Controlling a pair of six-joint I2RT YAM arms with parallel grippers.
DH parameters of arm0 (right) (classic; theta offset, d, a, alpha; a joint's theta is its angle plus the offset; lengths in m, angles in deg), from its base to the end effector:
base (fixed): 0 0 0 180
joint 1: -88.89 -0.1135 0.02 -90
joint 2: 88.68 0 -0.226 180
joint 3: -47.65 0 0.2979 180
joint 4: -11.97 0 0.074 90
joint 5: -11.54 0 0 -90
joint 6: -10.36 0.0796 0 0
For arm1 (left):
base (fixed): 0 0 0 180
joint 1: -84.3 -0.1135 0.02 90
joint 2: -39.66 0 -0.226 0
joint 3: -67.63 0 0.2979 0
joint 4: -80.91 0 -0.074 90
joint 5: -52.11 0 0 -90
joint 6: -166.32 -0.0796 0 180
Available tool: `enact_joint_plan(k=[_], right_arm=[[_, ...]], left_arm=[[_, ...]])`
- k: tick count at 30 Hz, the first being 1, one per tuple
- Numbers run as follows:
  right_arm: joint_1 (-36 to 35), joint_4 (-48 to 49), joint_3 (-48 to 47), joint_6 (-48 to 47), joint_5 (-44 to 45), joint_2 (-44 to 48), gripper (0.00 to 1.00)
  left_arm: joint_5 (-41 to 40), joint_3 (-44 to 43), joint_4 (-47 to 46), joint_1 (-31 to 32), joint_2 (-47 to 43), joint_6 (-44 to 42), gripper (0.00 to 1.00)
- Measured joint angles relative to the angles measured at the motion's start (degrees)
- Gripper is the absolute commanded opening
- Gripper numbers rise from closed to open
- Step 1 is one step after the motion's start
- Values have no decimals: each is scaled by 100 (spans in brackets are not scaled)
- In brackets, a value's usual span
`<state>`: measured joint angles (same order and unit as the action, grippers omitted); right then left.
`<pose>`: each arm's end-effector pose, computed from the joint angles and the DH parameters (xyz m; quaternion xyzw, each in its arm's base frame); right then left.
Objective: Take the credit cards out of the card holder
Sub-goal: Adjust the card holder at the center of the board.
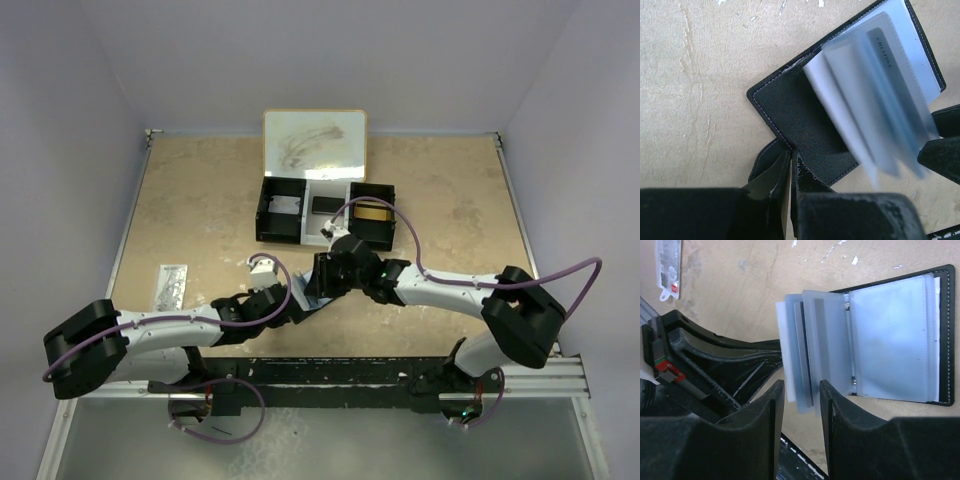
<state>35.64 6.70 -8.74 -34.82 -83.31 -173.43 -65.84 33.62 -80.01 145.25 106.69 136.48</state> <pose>0.2274 0.3158 0.1121 -0.0847 0.8768 0.3808 0.2812 0.1638 -0.2181 0.0454 -0.0721 0.9183 -0.1621 0.3538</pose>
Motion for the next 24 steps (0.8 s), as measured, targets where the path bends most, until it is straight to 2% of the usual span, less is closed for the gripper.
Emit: enact_joint_plan(k=[17, 24], right_arm=[[0, 94, 0, 0, -195, -13, 39], [0, 114, 0, -28, -221, -354, 40]], left_arm=[[92, -37, -33, 0, 52, -81, 0], [87, -37, -20, 0, 33, -79, 0]])
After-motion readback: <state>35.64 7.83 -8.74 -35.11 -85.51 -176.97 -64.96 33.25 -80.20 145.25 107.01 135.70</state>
